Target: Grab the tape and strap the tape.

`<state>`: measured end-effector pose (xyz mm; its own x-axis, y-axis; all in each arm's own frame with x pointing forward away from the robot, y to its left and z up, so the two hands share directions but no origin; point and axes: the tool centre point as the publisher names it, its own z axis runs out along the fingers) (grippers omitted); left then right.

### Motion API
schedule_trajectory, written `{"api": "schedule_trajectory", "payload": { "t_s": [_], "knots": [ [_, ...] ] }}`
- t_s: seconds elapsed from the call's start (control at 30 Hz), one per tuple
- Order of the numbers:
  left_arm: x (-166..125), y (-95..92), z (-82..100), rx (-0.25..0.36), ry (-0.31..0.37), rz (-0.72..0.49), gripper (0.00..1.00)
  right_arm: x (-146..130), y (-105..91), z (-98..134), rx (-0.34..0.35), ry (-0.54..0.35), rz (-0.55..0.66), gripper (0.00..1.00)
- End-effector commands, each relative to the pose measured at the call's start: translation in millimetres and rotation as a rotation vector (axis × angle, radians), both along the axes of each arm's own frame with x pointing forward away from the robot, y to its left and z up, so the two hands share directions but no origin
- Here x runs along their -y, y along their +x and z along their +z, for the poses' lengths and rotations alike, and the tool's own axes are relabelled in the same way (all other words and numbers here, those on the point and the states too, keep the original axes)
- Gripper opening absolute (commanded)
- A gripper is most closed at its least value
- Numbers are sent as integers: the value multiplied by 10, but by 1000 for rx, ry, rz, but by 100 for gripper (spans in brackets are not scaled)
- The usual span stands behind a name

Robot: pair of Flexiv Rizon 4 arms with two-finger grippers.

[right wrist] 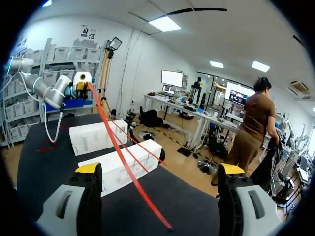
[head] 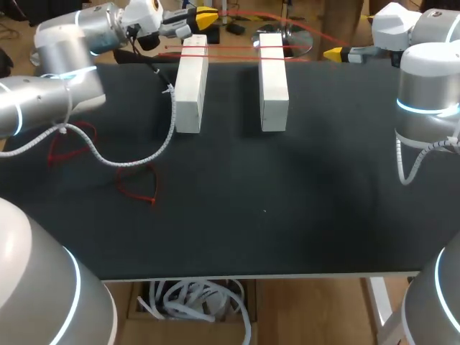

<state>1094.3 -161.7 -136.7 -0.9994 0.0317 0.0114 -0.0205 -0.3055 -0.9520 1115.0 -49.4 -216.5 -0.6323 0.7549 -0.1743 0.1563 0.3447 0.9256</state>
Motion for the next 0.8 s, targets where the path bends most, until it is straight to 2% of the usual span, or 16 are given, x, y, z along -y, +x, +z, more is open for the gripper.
{"api": "schedule_trajectory", "payload": {
  "t_s": [0.03, 0.8],
  "knots": [
    [44, -5, -5, -2, -4, 7, 0, 2, -4, 1, 0, 0, 0, 100],
    [182, 3, 37, 6, -34, -32, 0, 2, -4, 1, 0, 0, 0, 100]
  ]
}}
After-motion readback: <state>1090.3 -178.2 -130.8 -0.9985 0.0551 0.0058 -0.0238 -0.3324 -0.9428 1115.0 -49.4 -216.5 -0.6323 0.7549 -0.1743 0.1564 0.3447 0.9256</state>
